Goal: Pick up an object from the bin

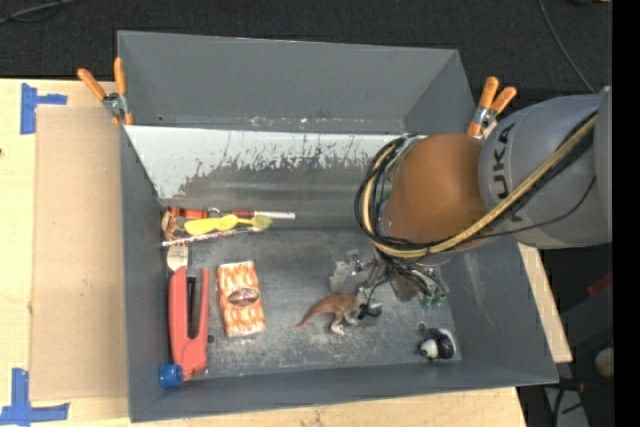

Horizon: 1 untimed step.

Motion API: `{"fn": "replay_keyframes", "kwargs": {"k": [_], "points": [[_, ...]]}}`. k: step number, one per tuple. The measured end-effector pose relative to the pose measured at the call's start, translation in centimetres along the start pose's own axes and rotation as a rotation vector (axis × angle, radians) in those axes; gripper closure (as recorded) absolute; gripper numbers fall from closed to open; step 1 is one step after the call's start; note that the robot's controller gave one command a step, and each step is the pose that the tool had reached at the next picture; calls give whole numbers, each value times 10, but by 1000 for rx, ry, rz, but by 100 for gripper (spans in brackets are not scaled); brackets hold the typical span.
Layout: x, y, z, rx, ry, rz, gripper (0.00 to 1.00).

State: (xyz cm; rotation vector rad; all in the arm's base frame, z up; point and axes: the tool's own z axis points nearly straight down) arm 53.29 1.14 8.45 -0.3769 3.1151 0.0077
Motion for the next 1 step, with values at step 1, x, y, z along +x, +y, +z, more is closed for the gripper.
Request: {"fn": "replay_keyframes", "kwargs": {"k": [1], "points": [[2,0,-49,-1,4,98,100]]}}
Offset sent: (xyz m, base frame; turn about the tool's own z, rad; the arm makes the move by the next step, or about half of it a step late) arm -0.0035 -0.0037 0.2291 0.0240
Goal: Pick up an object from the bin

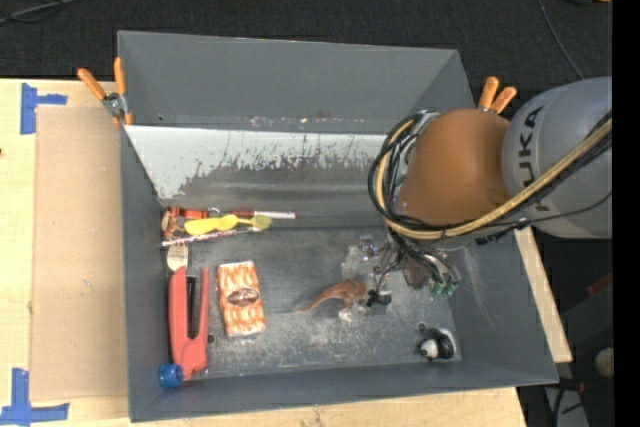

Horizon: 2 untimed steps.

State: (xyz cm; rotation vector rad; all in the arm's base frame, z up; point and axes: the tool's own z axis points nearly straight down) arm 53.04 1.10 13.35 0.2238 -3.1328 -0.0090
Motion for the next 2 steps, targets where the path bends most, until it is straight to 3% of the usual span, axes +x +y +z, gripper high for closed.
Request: {"fn": "replay_keyframes", "kwargs": {"k": [1,2], "points": [[0,0,-74,0,3,-6,100],[-11,-5,-86,3,-17,-53,100]]}}
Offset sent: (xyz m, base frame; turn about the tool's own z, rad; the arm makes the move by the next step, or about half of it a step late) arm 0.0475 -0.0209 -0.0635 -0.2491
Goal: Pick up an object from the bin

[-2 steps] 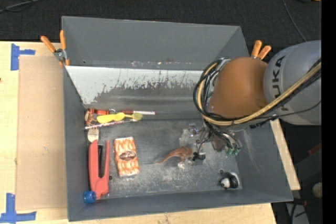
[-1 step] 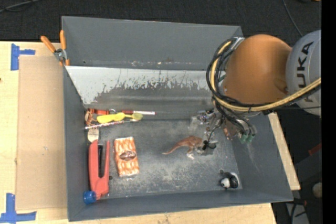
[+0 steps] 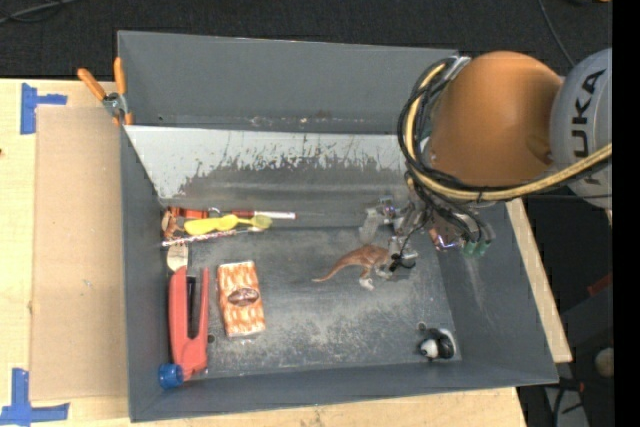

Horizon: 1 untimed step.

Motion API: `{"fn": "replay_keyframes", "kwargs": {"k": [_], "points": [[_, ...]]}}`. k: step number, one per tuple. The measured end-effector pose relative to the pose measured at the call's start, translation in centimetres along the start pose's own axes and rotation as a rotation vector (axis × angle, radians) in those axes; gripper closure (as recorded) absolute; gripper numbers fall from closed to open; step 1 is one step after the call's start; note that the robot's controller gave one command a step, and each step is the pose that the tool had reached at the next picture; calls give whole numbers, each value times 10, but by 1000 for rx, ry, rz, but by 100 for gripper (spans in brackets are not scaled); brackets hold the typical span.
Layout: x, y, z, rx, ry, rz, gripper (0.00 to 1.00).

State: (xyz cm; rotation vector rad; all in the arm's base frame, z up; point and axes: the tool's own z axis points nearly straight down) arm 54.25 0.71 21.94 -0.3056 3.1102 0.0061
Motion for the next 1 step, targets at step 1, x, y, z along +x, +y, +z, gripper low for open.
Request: {"fn": "replay_keyframes", "kwargs": {"k": [1], "points": [[-18,-18,-9,-5,20,-93,100]]}}
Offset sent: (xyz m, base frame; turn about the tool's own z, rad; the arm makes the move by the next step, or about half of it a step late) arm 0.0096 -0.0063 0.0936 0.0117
